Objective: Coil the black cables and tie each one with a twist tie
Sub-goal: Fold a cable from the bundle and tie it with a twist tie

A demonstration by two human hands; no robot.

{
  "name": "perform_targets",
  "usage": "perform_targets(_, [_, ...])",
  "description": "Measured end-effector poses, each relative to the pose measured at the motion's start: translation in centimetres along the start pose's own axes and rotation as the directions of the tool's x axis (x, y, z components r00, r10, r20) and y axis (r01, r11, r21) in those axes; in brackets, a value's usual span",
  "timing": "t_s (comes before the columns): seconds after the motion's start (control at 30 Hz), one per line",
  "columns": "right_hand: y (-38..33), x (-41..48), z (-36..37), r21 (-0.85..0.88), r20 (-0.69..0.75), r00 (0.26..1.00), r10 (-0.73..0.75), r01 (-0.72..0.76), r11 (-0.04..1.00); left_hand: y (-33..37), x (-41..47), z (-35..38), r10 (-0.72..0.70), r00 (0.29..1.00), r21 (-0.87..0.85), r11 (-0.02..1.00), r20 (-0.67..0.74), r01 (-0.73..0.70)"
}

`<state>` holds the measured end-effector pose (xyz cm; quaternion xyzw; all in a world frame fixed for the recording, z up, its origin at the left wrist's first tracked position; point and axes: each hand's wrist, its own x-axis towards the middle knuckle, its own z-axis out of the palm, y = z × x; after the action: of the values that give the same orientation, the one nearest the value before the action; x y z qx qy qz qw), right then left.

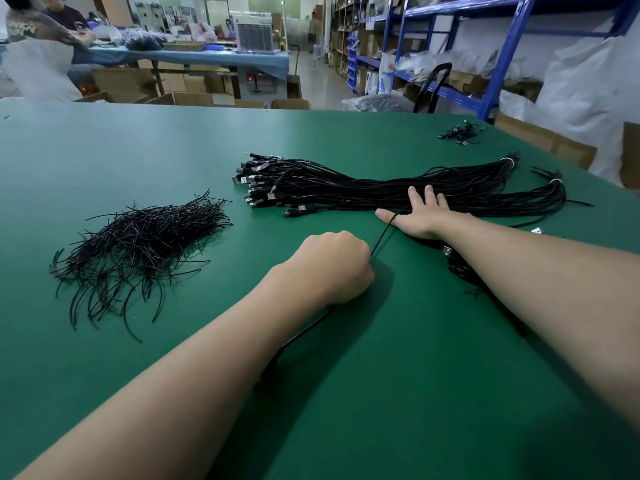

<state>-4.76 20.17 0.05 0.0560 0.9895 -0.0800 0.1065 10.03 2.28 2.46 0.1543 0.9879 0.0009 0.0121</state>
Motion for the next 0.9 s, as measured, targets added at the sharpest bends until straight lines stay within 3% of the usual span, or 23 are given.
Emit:
perform_targets(0.23, [0.1, 0.9, -0.1, 0.043, 0.001, 1.000, -0.009, 0.009, 0.999, -1.5, -1.0, -3.3, 0.179, 0.971, -0.368, 0.923, 0.160, -0.110])
perform_targets(0.37, [-0.2, 1.3, -0.3, 0.034, 0.000, 1.000, -0.009, 0.009, 0.999, -2.8, -2.8, -7.0, 0.296, 0.949, -0.675, 0.722, 0.106, -0.150])
perform_targets(0.47, [-0.3, 1.3, -0.5, 0.062, -0.002, 1.000, 0.001, -0.001, 0.998, -3.5, -4.1, -9.5, 0.361, 0.932, -0.790, 0.570, -0.006, -0.226])
perform_targets(0.57, [-0.8, 0.6, -1.2, 0.016, -0.010, 1.000, -0.017, 0.017, 1.000, -4.4, -4.8, -10.8, 0.300, 0.952, -0.799, 0.555, -0.066, -0.231])
perform_targets(0.63, [-1.8, -0.7, -2.6, -0.110, -0.060, 0.996, -0.065, 0.058, 0.992, -5.3, -5.1, -11.3, 0.192, 0.975, -0.796, 0.570, -0.108, -0.201])
perform_targets(0.77, [-5.3, -6.3, -7.9, -0.305, -0.173, 0.947, -0.270, 0.208, 0.929, -6.6, -5.5, -12.2, 0.035, 0.974, -0.817, 0.537, -0.226, -0.209])
perform_targets(0.83, [-6.1, -10.1, -9.3, -0.206, -0.256, 0.898, -0.358, 0.311, 0.928, -6.6, -5.7, -12.6, 0.040, 0.961, -0.803, 0.539, -0.275, -0.253])
perform_targets(0.9, [-6.6, -14.6, -9.2, 0.104, -0.247, 0.874, -0.418, 0.453, 0.885, -6.5, -6.1, -13.0, 0.051, 0.949, -0.790, 0.542, -0.312, -0.288])
